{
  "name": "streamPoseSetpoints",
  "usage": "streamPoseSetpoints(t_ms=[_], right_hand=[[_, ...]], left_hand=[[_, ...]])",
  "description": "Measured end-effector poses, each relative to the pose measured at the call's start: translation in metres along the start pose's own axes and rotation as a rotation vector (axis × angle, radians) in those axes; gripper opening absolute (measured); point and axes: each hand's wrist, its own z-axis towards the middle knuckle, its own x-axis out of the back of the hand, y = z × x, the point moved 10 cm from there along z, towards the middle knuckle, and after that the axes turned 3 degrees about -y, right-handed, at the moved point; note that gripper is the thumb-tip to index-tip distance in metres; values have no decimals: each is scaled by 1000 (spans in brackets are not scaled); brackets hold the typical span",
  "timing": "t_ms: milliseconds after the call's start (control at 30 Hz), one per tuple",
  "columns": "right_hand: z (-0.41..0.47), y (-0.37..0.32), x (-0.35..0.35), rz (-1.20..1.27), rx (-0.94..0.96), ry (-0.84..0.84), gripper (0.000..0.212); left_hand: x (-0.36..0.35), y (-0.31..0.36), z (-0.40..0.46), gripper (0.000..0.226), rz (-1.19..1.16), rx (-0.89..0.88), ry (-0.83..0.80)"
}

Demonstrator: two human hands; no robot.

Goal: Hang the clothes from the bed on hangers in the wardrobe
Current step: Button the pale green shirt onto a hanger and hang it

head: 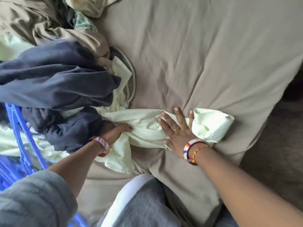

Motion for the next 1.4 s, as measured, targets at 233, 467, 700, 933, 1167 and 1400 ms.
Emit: streamPoseSetpoints(t_ms=[233, 467, 700, 933, 1167, 1400], right_hand=[[-11, 3, 3, -166, -148, -235, 71], [-37, -11, 26, -110, -488, -187, 71], [-50, -93, 92, 305, -694, 280, 39], [-18, -233, 112, 420, -455, 436, 23], [24, -298, 52, 304, -326, 96, 28], [34, -304, 84, -229, -470, 487, 51]], left_hand=[[5, 14, -11, 27, 77, -264, 10], [5, 19, -52, 39, 92, -546, -99], [47, -3, -130, 41, 629, -1225, 88], [155, -98, -93, 111, 622, -740, 604], [200, -111, -66, 64, 470, -749, 565], [254, -104, -32, 81, 590, -875, 472]])
